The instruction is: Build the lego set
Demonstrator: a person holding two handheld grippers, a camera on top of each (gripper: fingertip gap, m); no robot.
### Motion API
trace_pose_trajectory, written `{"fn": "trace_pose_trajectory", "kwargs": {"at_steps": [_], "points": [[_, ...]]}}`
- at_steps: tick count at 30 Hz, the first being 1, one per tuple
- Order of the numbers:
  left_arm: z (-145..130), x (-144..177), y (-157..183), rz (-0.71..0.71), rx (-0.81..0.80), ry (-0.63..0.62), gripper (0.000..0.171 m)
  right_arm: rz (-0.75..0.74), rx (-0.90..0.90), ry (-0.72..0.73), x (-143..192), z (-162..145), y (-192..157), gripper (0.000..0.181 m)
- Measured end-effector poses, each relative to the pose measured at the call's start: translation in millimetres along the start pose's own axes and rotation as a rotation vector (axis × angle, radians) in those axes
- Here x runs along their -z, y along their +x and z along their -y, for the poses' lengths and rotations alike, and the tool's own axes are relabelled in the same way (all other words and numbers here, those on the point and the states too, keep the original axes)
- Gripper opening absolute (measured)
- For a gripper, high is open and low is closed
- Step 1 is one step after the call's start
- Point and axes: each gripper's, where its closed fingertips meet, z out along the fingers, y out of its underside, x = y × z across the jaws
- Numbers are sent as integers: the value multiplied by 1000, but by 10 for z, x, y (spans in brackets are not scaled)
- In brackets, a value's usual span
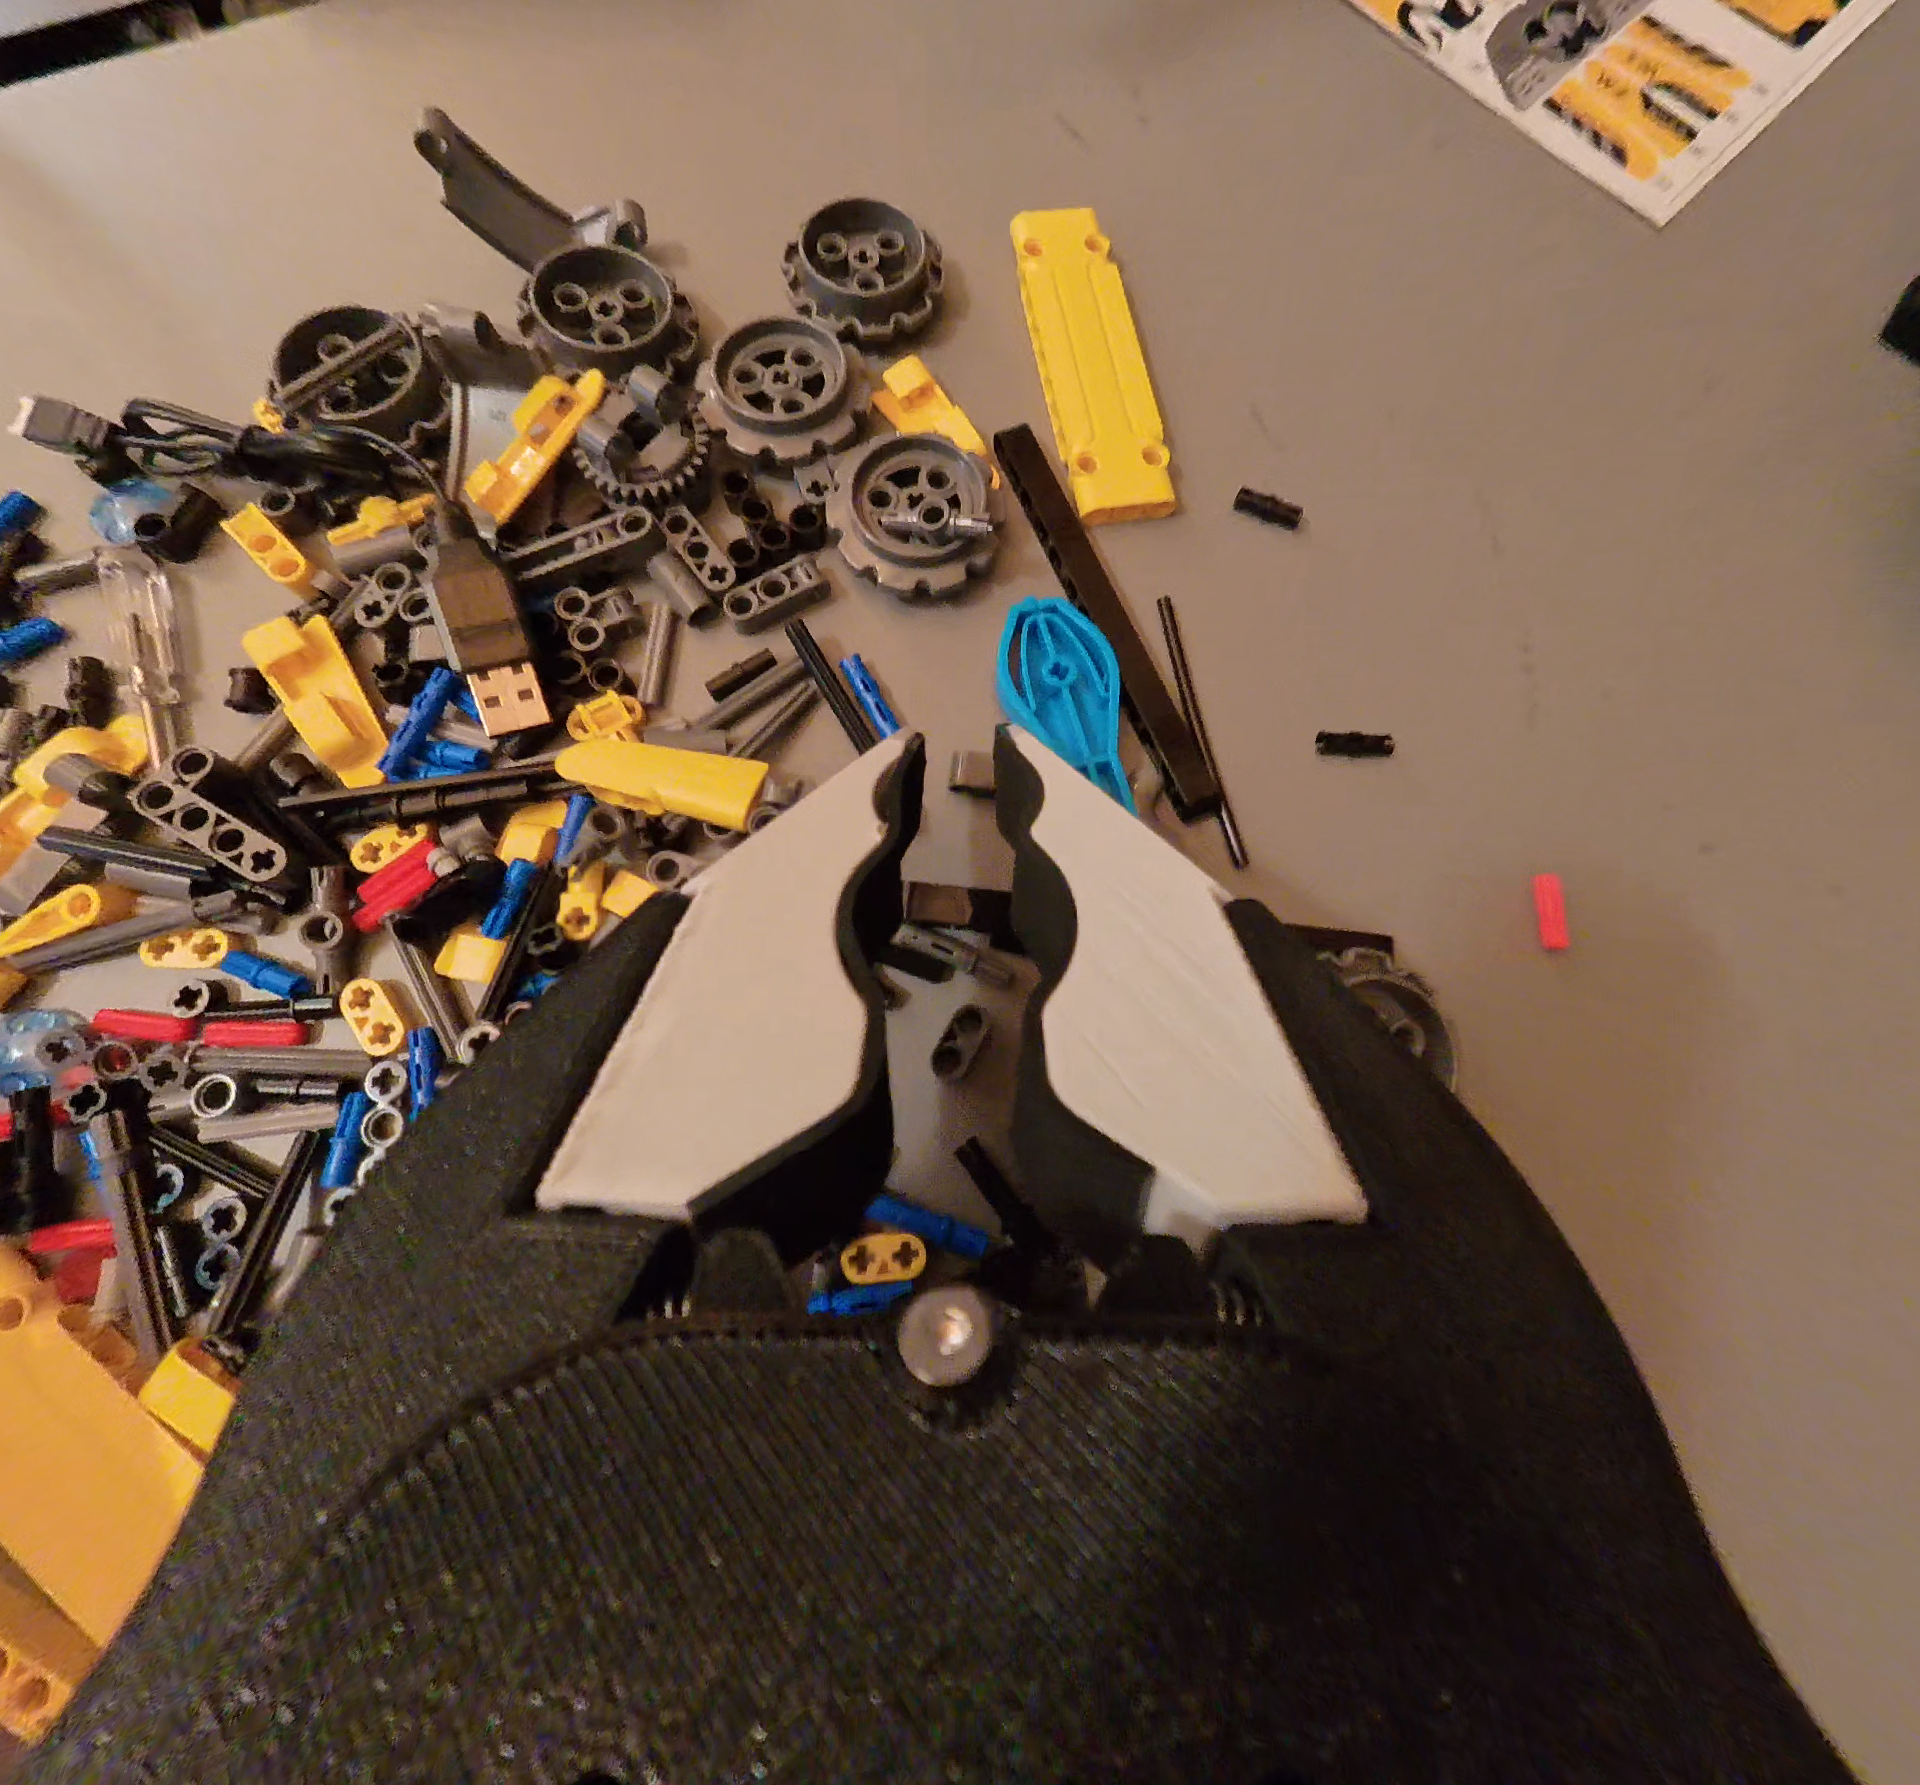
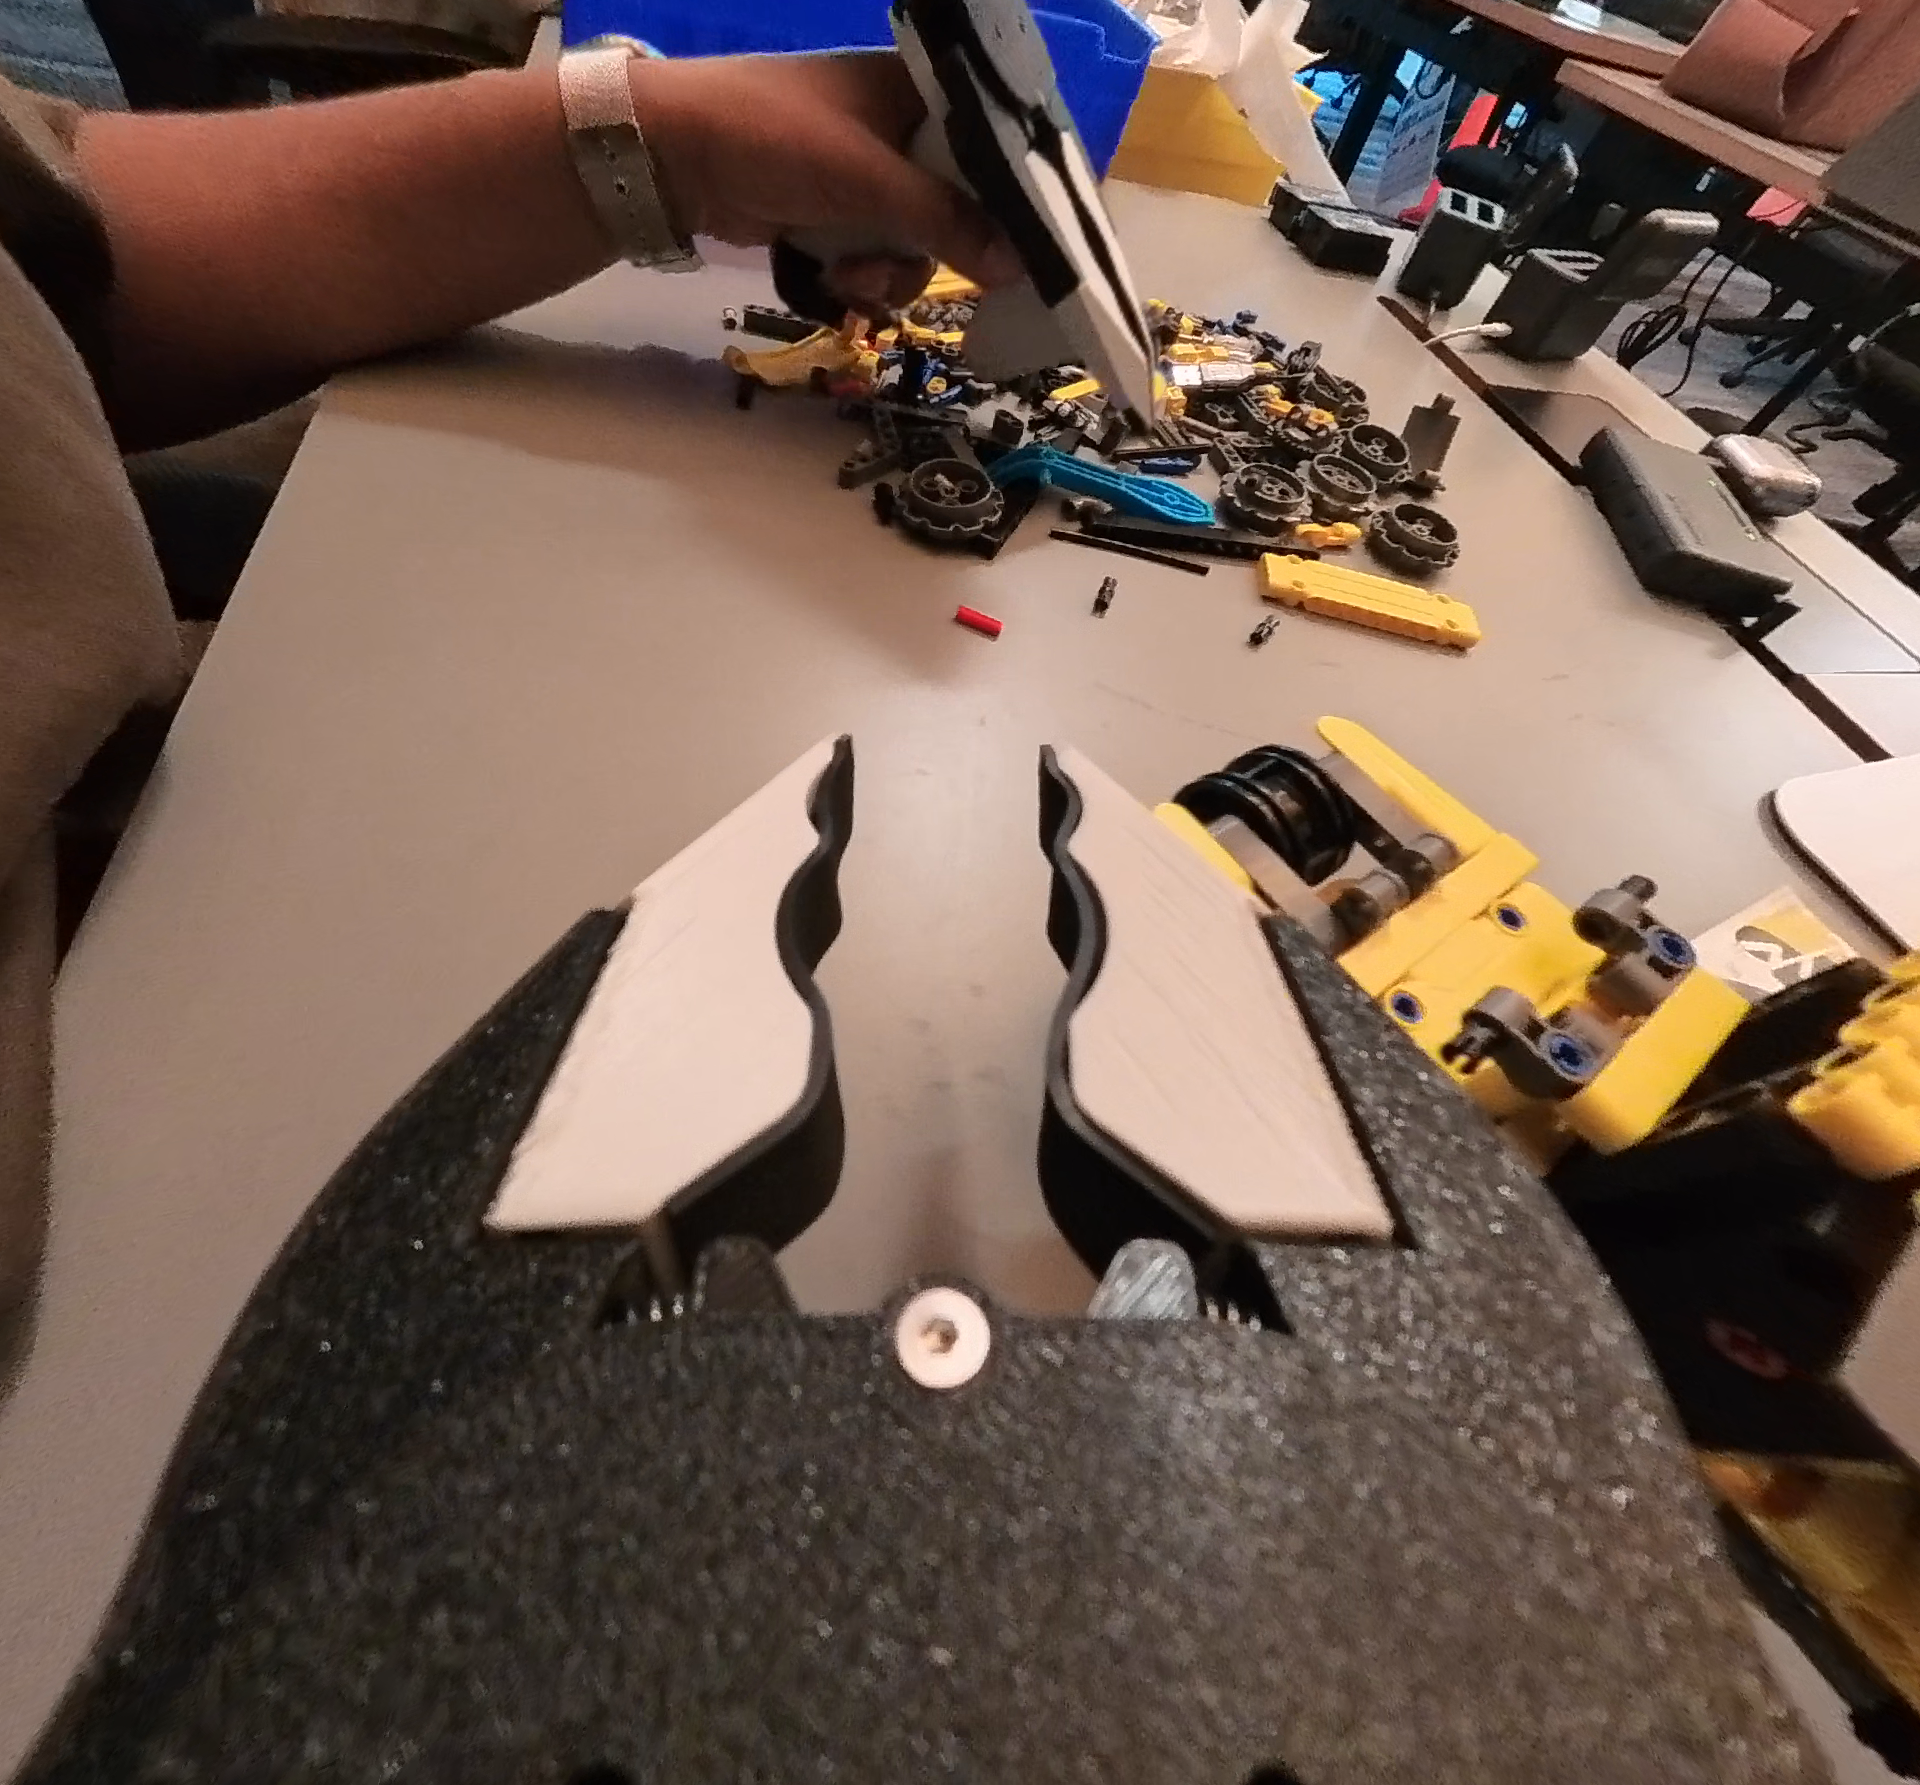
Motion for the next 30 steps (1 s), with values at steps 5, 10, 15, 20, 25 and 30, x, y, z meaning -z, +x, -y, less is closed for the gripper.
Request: {"fn": "trace_pose_trajectory", "kwargs": {"at_steps": [5, 10, 15, 20, 25, 30], "points": [[73, 206, -318, 143, 1, 86, 6, -7, 35, -9, -3, -10, -28, 36], [174, 441, -425, 75, 137, 229, 7, -15, 11, -35, -47, -49, 39, 36], [151, 448, -475, 176, 45, 195, 10, 6, -51, -30, -104, -31, 88, 36], [182, 490, -484, 218, 18, 208, 11, 5, -19, -9, -143, 36, 2, 36], [233, 766, -780, 348, 51, 303, 11, 9, -57, 67, -263, 259, -186, 36], [323, 1123, -875, 334, 144, 454, 0, 59, -78, 83, -514, 528, -383, 34]]}}
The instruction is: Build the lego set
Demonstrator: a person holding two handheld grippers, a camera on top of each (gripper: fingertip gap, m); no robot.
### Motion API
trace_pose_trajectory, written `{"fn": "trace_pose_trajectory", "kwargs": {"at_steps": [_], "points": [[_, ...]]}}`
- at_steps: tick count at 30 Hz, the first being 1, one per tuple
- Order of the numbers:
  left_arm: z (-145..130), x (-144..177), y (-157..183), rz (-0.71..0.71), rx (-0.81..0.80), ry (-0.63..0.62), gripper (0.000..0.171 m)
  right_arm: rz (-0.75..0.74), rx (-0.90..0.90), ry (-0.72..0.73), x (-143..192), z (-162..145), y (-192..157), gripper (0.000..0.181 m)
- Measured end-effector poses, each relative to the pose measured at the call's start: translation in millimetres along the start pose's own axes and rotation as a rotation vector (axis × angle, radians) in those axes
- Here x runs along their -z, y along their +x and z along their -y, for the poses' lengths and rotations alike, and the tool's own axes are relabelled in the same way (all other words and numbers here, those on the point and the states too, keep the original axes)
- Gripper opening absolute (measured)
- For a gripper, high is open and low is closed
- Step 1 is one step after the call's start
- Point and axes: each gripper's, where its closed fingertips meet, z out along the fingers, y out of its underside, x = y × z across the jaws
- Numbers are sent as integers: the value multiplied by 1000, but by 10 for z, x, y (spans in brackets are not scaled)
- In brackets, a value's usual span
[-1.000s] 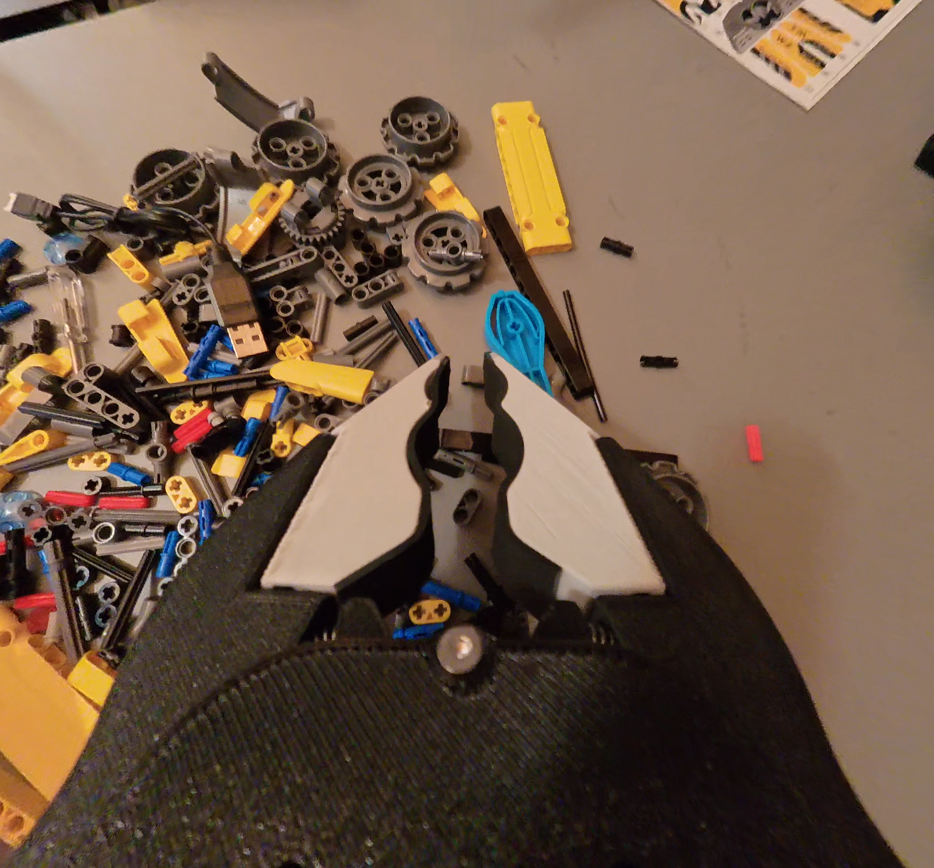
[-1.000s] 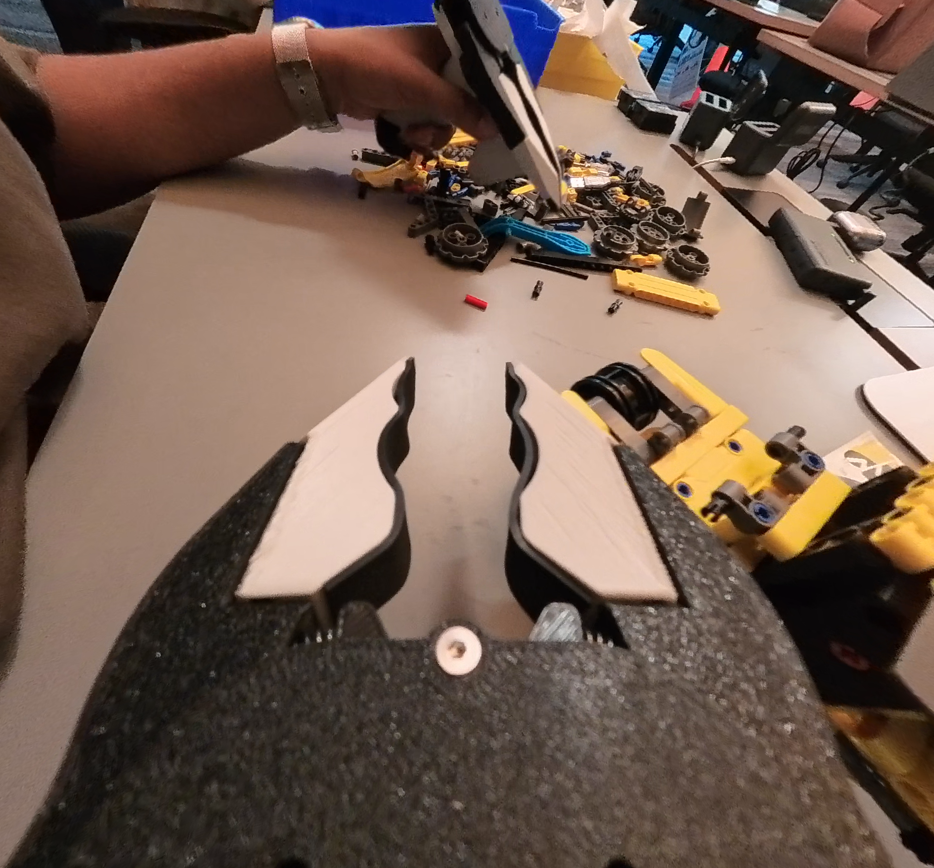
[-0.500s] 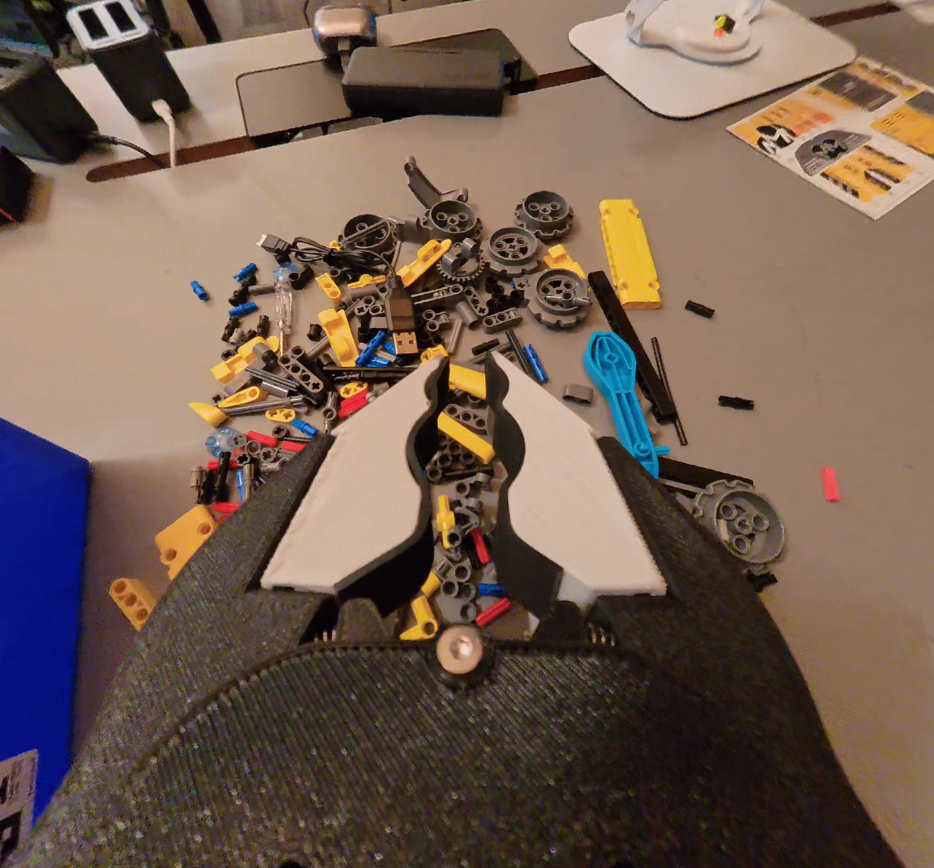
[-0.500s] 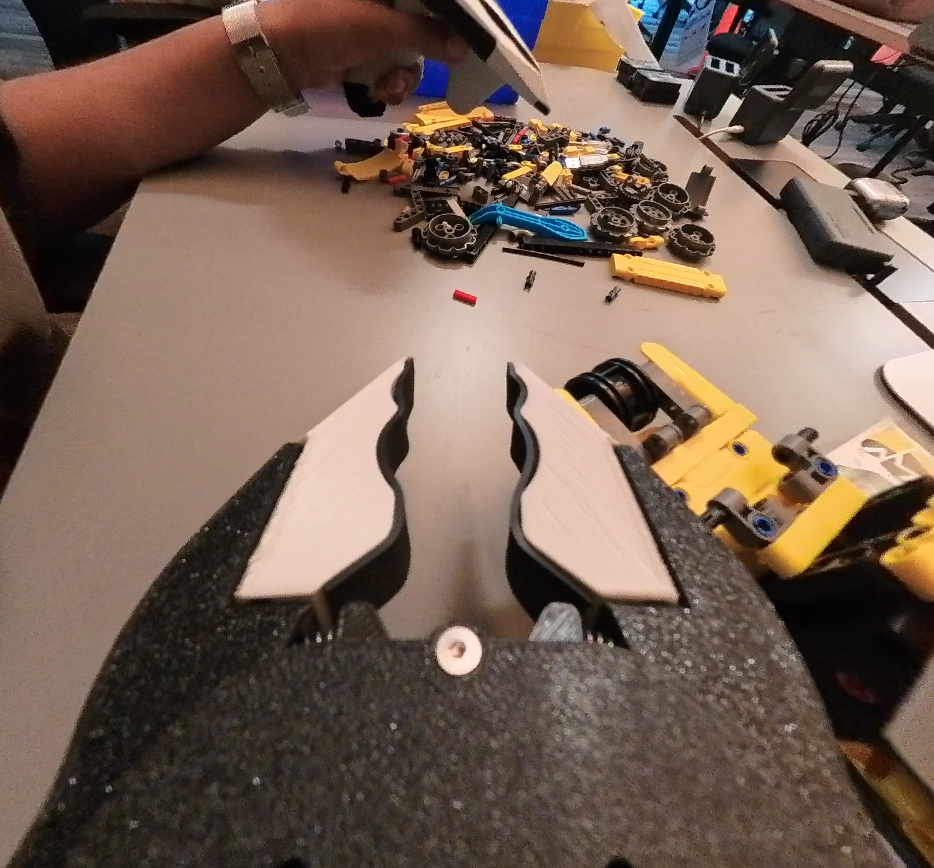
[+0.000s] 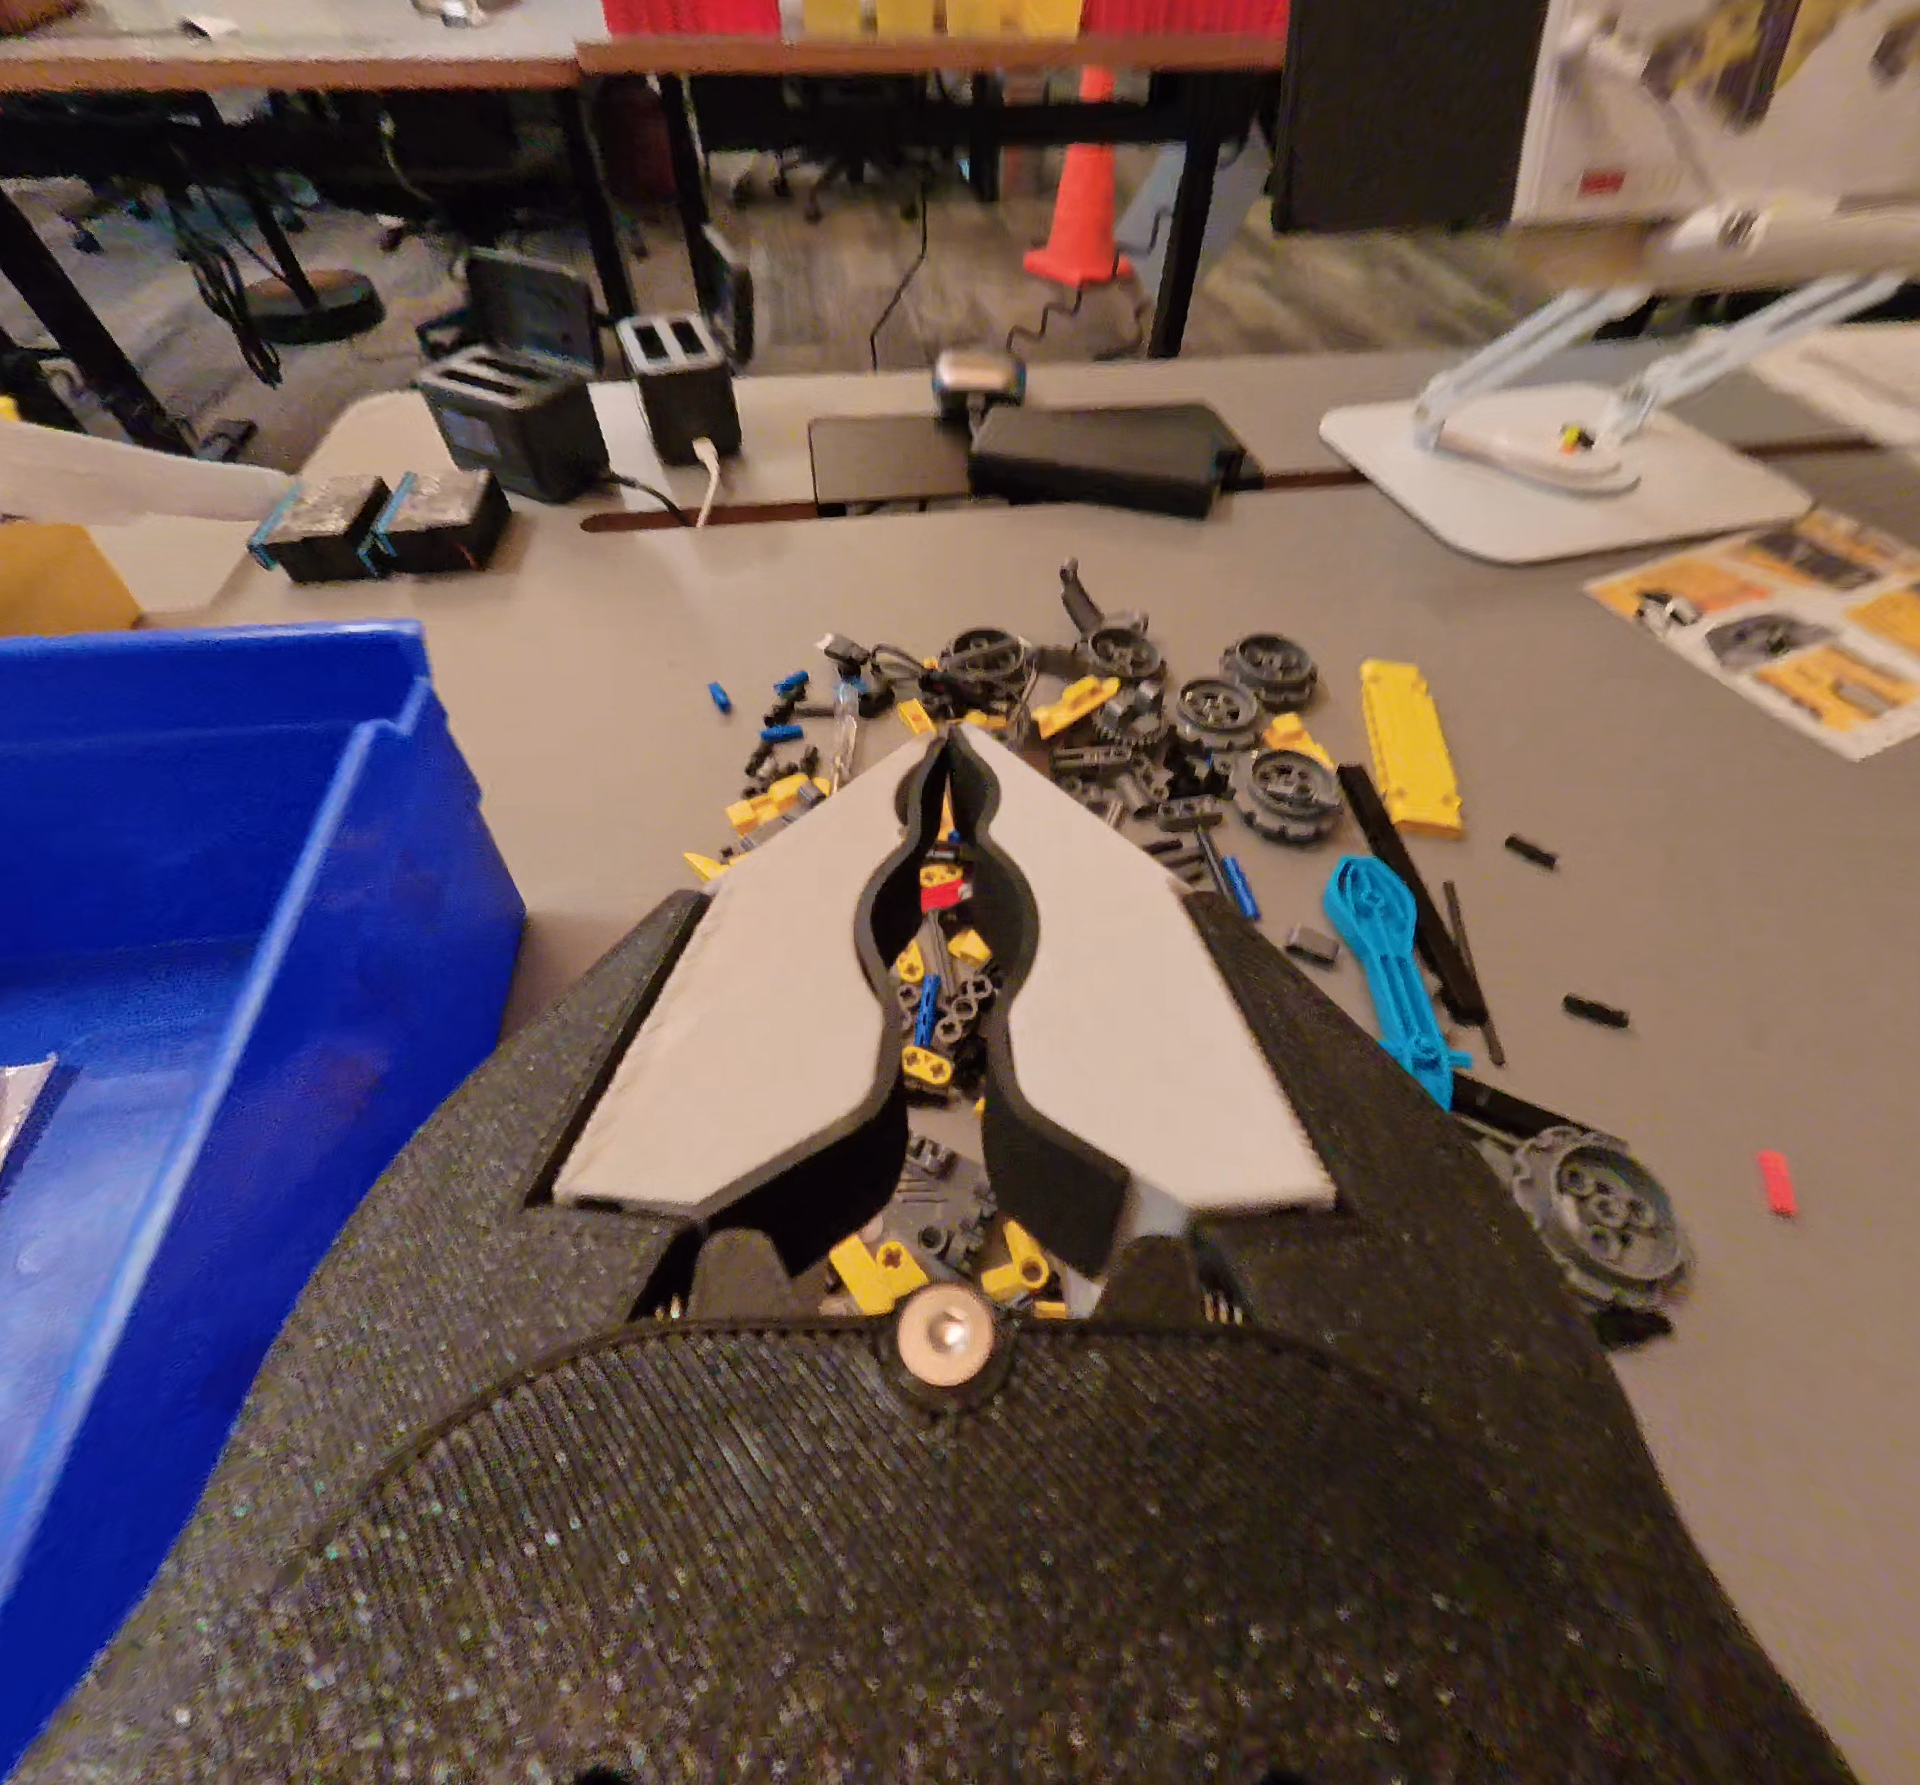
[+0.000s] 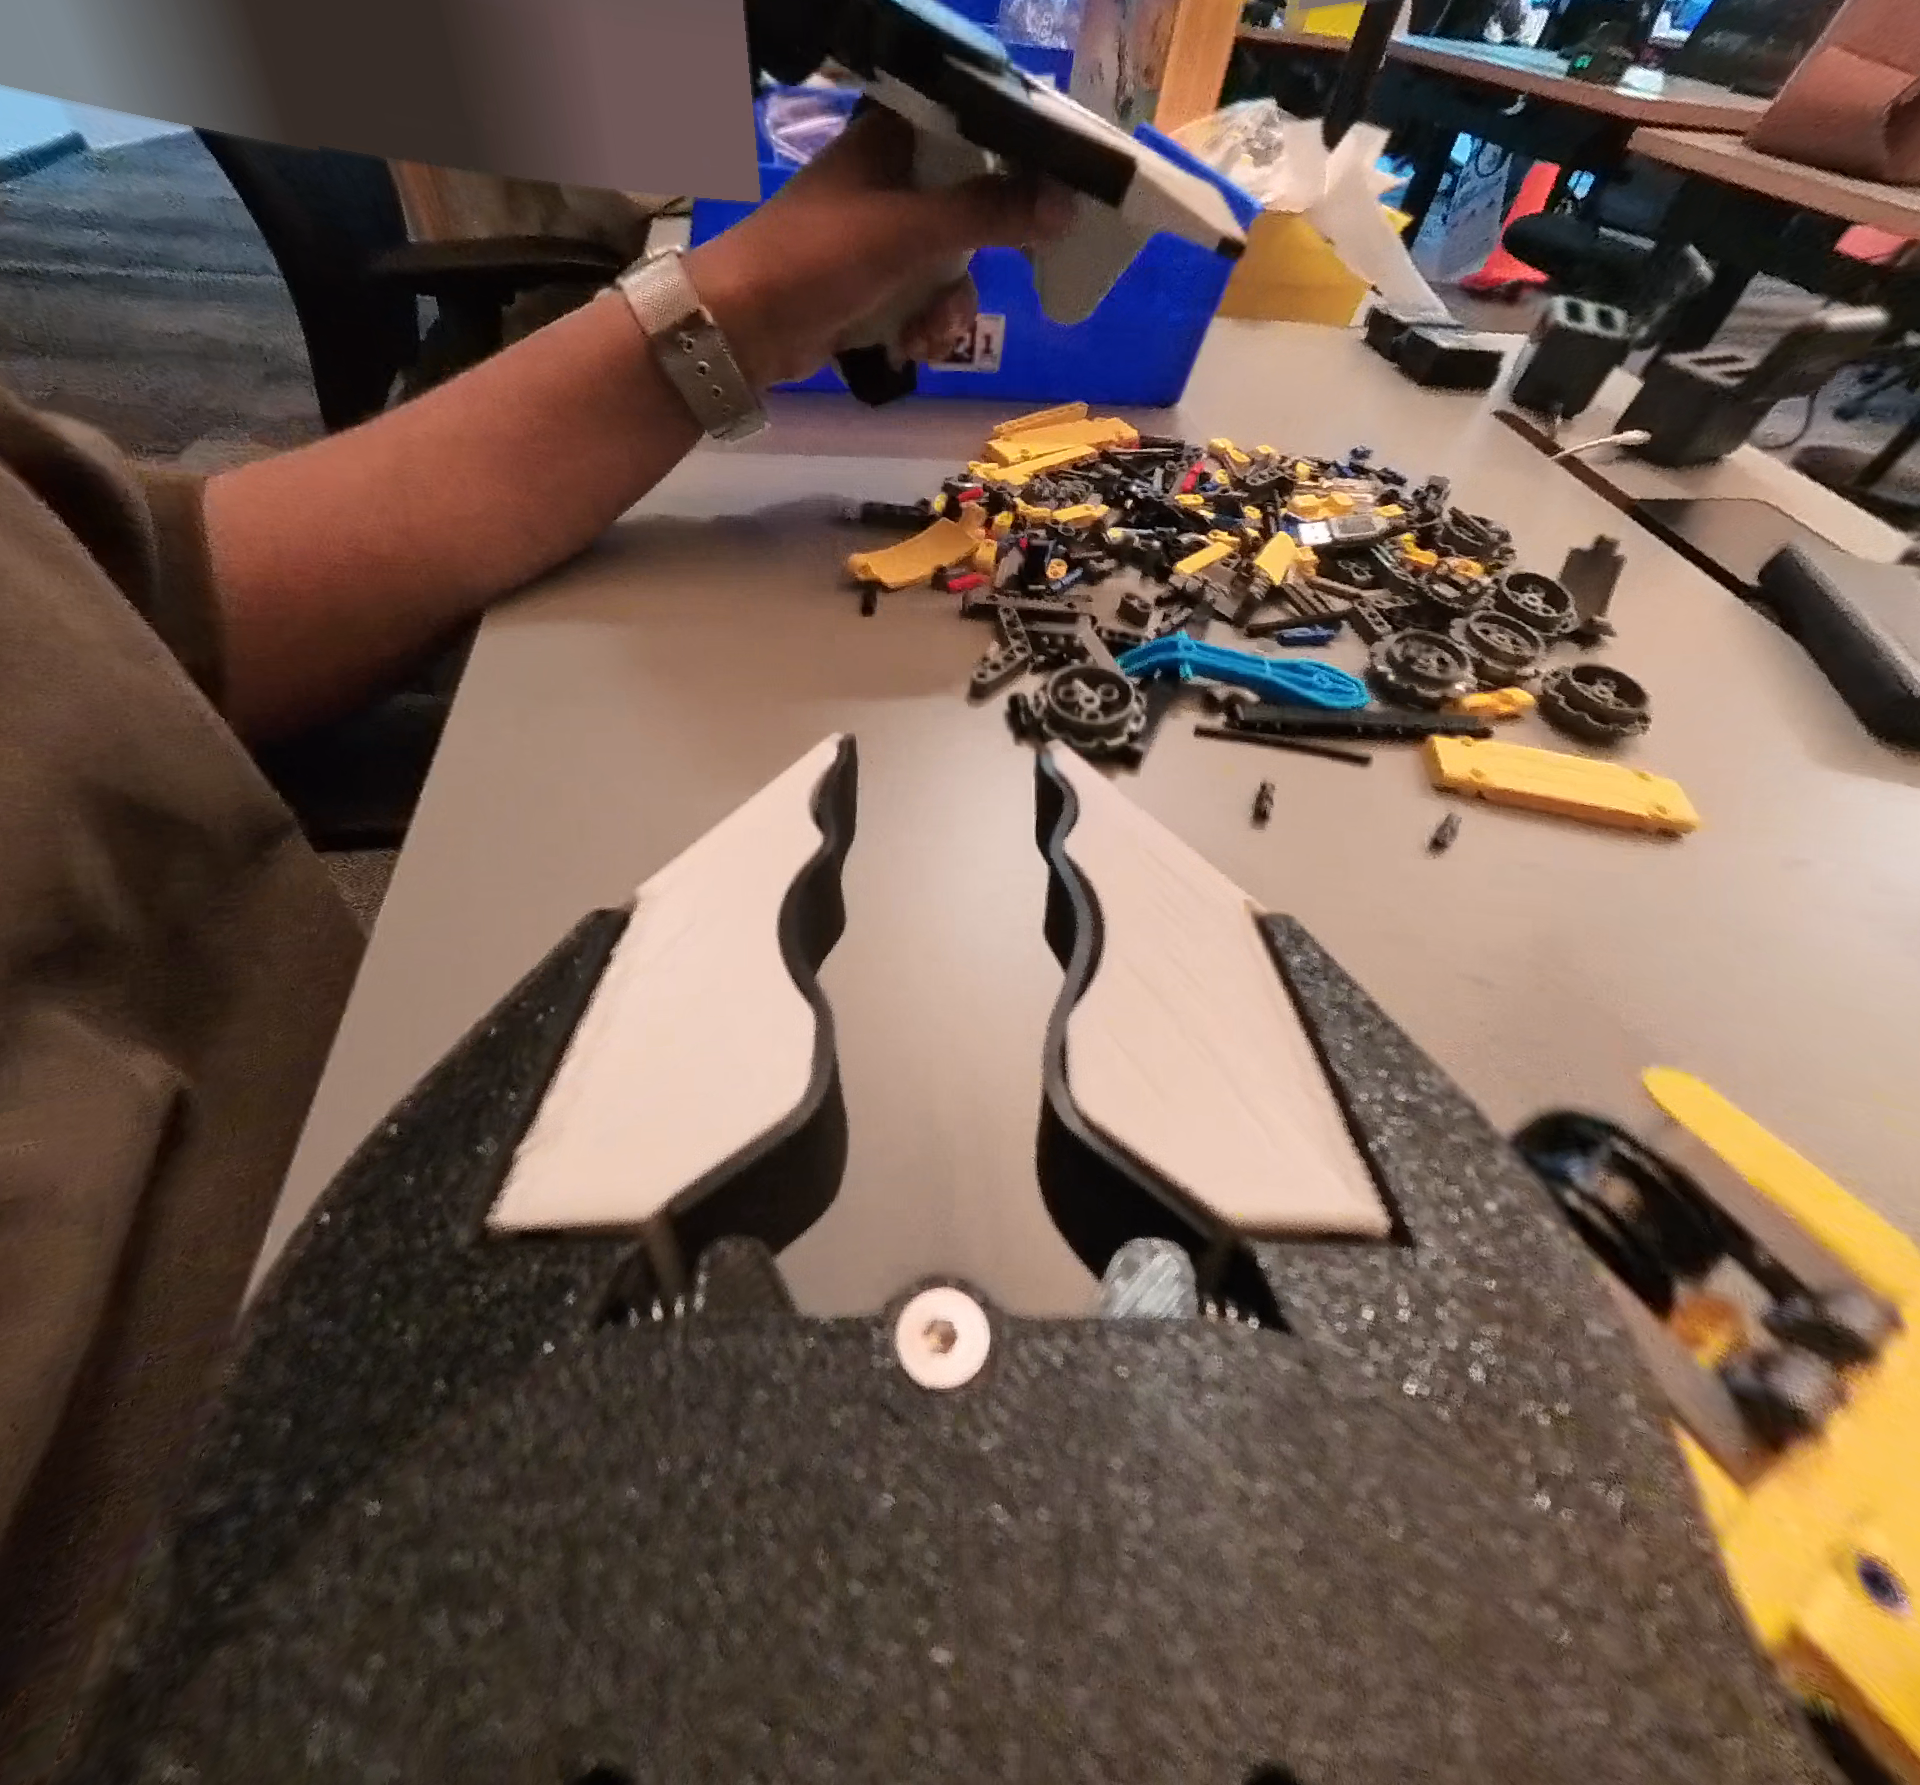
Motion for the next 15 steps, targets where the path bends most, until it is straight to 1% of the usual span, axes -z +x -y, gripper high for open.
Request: {"fn": "trace_pose_trajectory", "kwargs": {"at_steps": [2, 5, 7, 9, 12, 15], "points": [[137, 134, -21, 1, 6, 42, 0, -3, 4, 5, -127, 127, -17, 32], [251, 306, -9, -7, -22, 39, 0, 15, -11, 36, -332, 370, -31, 31], [237, 367, -10, -14, -43, -12, 0, 37, -37, 50, -491, 513, -27, 31], [218, 406, -92, 25, -79, -48, 0, 57, -69, 66, -651, 632, -9, 32], [222, 407, -310, 116, -98, -28, 0, 76, -126, 106, -862, 753, 42, 32], [119, 328, -405, 96, -32, -32, 0, 106, -196, 135, -1040, 768, 92, 33]]}}
